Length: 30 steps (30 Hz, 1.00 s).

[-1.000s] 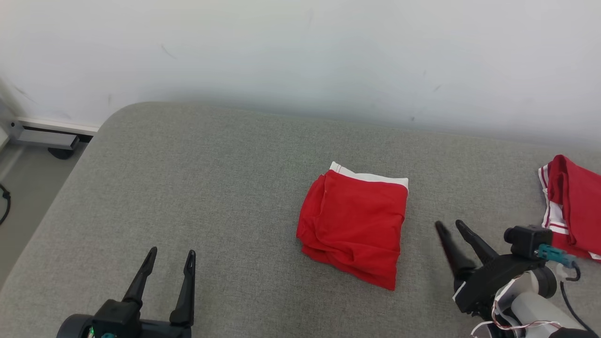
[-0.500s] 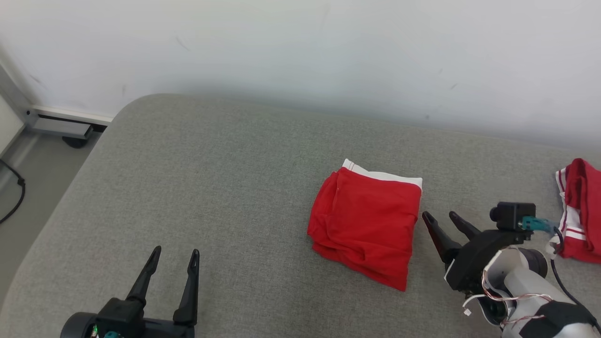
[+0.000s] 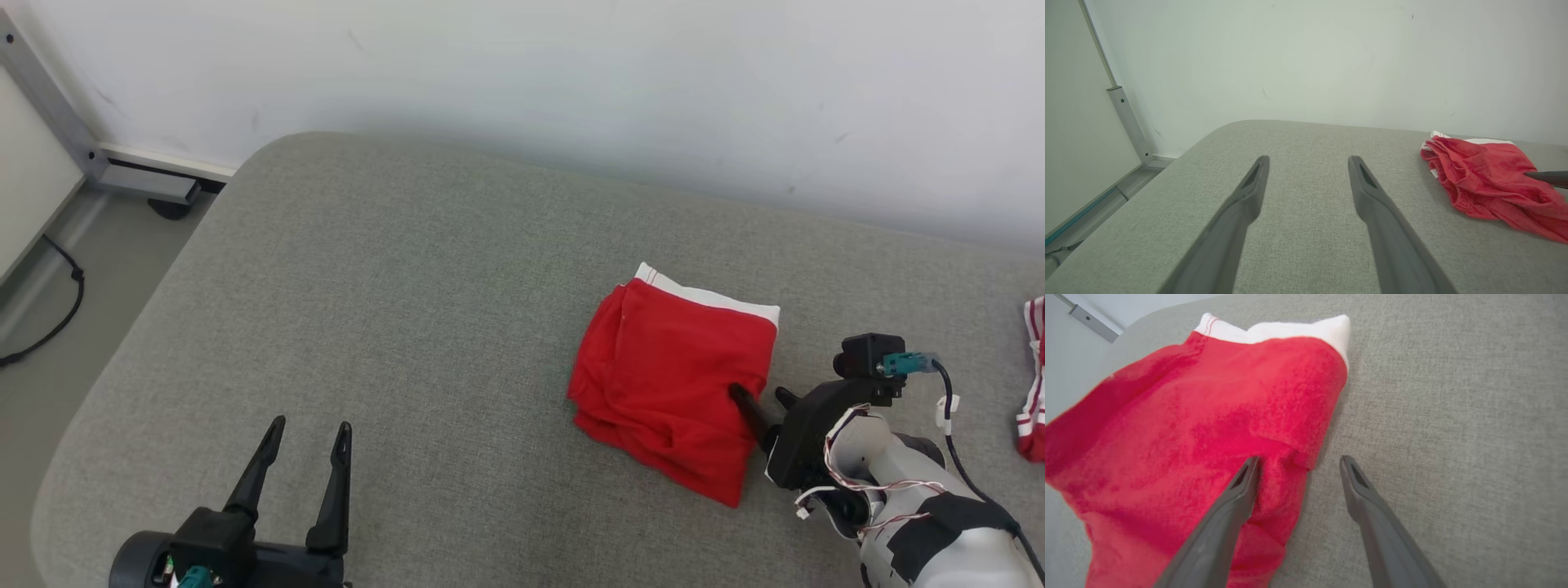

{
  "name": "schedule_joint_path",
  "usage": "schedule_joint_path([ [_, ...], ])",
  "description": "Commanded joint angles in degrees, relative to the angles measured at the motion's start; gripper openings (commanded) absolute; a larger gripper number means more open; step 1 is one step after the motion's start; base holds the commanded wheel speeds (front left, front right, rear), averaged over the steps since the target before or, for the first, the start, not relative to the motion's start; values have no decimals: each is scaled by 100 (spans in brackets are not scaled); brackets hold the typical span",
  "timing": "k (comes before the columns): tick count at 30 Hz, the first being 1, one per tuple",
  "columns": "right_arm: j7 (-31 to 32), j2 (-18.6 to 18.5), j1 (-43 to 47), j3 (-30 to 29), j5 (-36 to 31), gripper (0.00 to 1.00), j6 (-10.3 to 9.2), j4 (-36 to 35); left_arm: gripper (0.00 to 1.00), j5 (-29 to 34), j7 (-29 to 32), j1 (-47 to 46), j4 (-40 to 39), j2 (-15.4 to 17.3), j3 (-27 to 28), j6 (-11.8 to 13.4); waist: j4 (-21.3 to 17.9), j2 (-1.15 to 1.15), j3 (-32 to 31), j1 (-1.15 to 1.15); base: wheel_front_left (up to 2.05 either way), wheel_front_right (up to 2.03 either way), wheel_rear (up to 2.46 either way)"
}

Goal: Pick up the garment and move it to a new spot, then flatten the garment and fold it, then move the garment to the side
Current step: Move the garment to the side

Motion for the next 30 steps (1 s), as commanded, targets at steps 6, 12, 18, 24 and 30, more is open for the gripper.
schedule_joint_path([
  [6, 387, 91, -217, -13, 262, 100, -5, 348, 100, -20, -31, -117, -9, -4, 11, -29, 133, 0, 111, 0, 0, 0, 0],
  [12, 394, 133, -256, -1, 511, 0, -5, 221, 100, -6, -32, -136, 10, -13, 21, -35, 195, 0, 128, 0, 0, 0, 0],
  [18, 250, -33, -257, 166, 569, 0, -5, 86, 100, -12, -32, -60, 21, -3, 72, 12, 122, 0, 66, 0, 0, 0, 0],
  [24, 281, -374, -136, 391, 681, 0, -5, -345, 100, -5, -32, 14, 25, -21, 44, -1, -101, 0, -38, 0, 0, 0, 0],
  [30, 406, -822, -76, 658, 691, 0, -5, -820, 100, 4, -32, 87, 17, 12, 57, 1, -472, 0, -122, 0, 0, 0, 0],
])
